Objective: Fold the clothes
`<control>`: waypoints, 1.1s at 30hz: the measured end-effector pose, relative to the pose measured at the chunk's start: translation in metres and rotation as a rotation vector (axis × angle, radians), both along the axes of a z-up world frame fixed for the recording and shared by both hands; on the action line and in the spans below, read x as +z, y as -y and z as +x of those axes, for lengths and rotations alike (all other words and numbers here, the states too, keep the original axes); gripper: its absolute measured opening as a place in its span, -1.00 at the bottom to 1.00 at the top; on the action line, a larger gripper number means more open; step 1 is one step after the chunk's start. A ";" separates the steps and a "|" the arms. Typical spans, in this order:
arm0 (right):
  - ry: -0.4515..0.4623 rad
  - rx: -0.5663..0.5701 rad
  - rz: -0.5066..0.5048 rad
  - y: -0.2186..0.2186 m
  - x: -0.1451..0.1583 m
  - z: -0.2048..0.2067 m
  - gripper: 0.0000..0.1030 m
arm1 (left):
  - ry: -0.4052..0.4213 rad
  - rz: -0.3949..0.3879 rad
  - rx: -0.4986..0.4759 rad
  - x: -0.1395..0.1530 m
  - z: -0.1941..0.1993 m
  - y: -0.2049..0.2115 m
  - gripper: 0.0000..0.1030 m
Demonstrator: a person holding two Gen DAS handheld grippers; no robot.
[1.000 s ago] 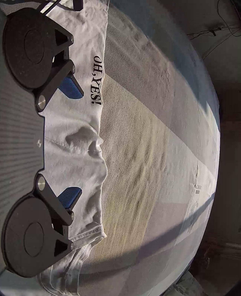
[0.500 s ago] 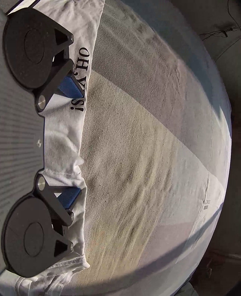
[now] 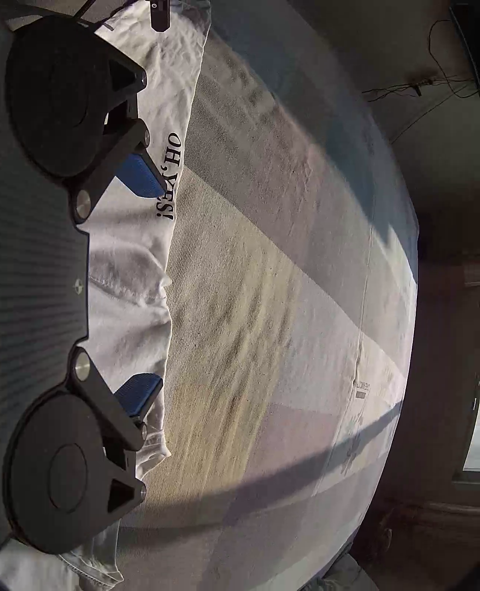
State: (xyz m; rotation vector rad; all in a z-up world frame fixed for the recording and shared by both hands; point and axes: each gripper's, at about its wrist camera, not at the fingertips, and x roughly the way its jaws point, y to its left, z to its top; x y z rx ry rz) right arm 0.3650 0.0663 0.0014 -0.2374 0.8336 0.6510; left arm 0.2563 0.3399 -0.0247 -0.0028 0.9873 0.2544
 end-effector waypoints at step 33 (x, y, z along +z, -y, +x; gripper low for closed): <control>-0.063 -0.370 -0.041 0.290 -0.051 0.079 1.00 | 0.002 -0.241 -0.284 -0.035 0.139 0.229 0.97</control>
